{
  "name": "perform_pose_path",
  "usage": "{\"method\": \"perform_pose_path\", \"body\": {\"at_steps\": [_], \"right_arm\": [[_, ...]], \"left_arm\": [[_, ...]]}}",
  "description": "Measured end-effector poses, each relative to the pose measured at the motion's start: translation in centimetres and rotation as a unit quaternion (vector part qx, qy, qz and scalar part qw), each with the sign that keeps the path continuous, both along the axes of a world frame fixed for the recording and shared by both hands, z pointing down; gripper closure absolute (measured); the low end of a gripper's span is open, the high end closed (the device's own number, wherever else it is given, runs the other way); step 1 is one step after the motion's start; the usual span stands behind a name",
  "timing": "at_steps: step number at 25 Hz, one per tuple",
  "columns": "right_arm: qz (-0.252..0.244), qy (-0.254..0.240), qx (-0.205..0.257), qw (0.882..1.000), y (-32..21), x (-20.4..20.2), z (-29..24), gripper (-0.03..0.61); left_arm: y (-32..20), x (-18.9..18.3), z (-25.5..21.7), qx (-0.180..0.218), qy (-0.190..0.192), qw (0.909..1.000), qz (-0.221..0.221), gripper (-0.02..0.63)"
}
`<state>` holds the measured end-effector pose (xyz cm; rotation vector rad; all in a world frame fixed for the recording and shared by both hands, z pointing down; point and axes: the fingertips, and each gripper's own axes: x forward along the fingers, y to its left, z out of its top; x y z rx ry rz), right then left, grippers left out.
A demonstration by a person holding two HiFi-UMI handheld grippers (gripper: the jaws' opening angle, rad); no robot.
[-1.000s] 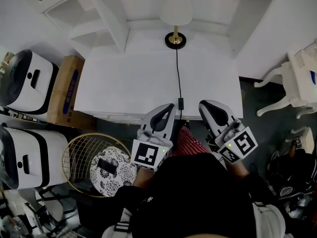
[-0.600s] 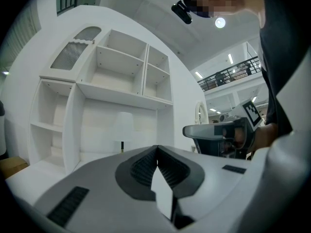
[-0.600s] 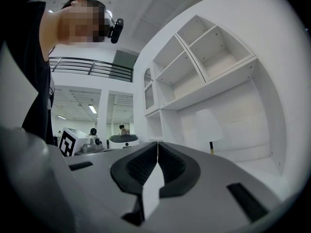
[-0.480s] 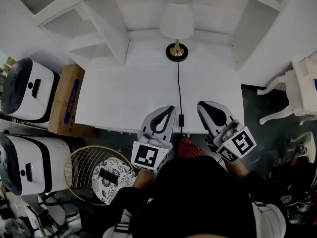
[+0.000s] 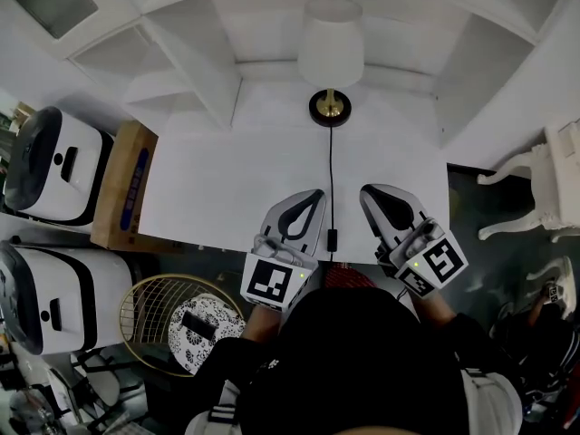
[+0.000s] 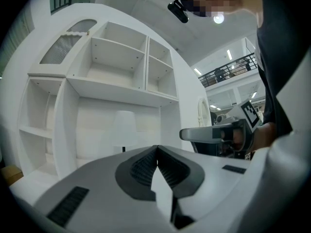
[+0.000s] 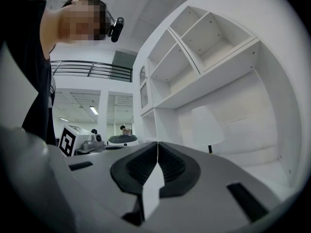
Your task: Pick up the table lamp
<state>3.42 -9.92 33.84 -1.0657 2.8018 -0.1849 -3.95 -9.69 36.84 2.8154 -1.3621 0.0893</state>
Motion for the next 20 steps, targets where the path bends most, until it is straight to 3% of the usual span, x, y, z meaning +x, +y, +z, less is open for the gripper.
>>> {"method": "perform_pose_path", "body": {"at_steps": [4,12,20], "right_arm": [[-0.002,-0.005,-0.003,1.0,-1.7,0.4,0.2,0.563],[-0.013,-0.019,-0.004,1.0,-4.6,0.3,0.1,0.563],[-0.021,-0.019,-0.003,1.0,-7.4,1.1,0.6,0.563]], "left_arm": [[-1.7,0.4,-2.0,0.032,0.014,0.9993,-0.011,0.601],[-4.0,0.2,-1.5,0.008,-0.011,0.9997,-0.02,0.601],[-7.0,1.1,-1.6,0.018,0.003,0.9995,-0.027,0.601]]}}
